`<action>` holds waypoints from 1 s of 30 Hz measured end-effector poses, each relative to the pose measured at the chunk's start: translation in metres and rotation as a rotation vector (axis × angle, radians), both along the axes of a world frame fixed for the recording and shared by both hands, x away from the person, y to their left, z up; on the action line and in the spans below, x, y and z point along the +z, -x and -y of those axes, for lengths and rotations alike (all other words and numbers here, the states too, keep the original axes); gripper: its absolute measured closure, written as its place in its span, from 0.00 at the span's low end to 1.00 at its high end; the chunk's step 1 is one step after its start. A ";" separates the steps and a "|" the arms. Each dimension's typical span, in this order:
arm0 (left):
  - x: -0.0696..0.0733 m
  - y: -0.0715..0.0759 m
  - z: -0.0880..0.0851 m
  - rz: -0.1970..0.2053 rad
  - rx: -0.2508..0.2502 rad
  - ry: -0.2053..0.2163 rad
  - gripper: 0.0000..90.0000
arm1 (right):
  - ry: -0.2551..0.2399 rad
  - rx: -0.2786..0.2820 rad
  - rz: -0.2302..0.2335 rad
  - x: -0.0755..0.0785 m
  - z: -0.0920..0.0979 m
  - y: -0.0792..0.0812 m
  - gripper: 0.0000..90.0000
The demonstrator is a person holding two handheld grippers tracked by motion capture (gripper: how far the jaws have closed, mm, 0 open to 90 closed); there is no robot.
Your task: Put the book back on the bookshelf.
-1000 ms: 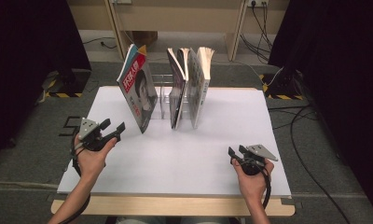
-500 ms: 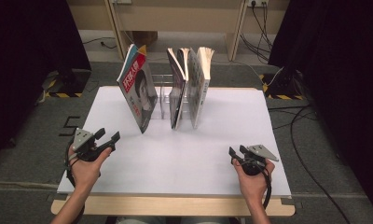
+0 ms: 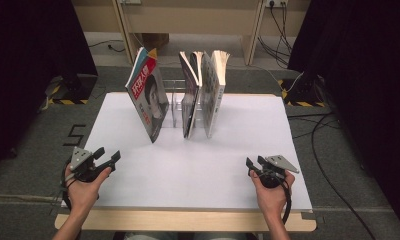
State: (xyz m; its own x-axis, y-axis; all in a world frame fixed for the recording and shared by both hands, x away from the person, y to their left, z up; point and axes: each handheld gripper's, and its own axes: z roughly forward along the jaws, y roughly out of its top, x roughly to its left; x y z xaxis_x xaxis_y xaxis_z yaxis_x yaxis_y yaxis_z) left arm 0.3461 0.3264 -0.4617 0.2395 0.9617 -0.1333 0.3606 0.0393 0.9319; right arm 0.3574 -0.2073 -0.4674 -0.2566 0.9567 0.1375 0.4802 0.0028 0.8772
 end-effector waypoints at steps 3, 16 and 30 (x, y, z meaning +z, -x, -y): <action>-0.004 0.002 -0.005 -0.009 0.010 0.000 0.38 | 0.003 -0.005 -0.003 0.000 0.001 0.000 0.58; -0.023 0.009 -0.022 -0.050 0.041 0.002 0.39 | 0.006 -0.011 -0.002 -0.002 0.000 0.000 0.58; -0.038 0.012 -0.030 -0.073 0.063 0.010 0.39 | 0.019 -0.029 0.000 -0.004 0.003 0.000 0.57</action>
State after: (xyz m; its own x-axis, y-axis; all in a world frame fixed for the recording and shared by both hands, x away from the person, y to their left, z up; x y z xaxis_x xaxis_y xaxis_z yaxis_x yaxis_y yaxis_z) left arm 0.3346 0.3567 -0.5002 0.1678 0.9731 -0.1577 0.4240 0.0732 0.9027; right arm 0.3577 -0.2102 -0.4711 -0.2291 0.9660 0.1194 0.4800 0.0054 0.8772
